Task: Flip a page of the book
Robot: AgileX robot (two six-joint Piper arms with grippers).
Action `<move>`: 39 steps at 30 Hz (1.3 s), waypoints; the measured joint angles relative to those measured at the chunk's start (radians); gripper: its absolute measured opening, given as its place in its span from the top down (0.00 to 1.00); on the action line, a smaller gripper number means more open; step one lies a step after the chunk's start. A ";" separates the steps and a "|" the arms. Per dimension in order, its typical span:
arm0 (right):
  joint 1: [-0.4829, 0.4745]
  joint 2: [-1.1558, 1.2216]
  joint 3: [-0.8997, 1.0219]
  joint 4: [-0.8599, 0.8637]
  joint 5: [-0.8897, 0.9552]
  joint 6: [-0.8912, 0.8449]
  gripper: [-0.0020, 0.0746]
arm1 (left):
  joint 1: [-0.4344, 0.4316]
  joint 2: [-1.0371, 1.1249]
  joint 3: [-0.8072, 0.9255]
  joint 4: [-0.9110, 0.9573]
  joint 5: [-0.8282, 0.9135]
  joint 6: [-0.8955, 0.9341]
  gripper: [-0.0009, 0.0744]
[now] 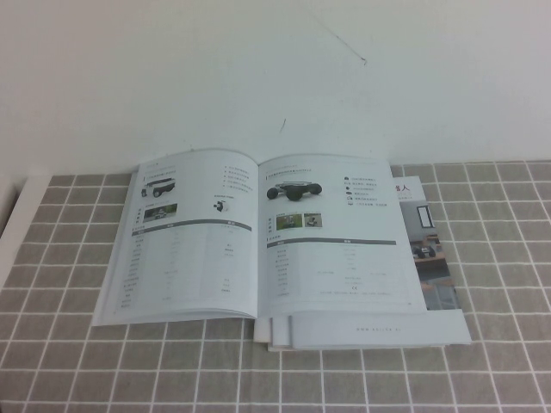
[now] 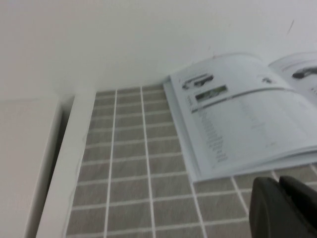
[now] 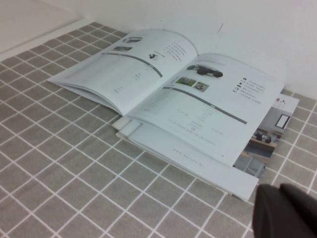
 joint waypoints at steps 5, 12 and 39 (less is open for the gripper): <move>0.000 0.000 0.000 0.001 0.000 0.000 0.98 | 0.071 -0.002 0.000 0.058 0.157 -0.074 0.99; 0.000 0.000 0.000 0.001 0.000 0.000 0.98 | 0.078 -0.002 -0.002 0.062 0.161 -0.074 0.99; -0.060 -0.028 0.042 -0.038 -0.054 -0.122 0.98 | 0.078 -0.003 -0.002 0.063 0.163 -0.076 0.99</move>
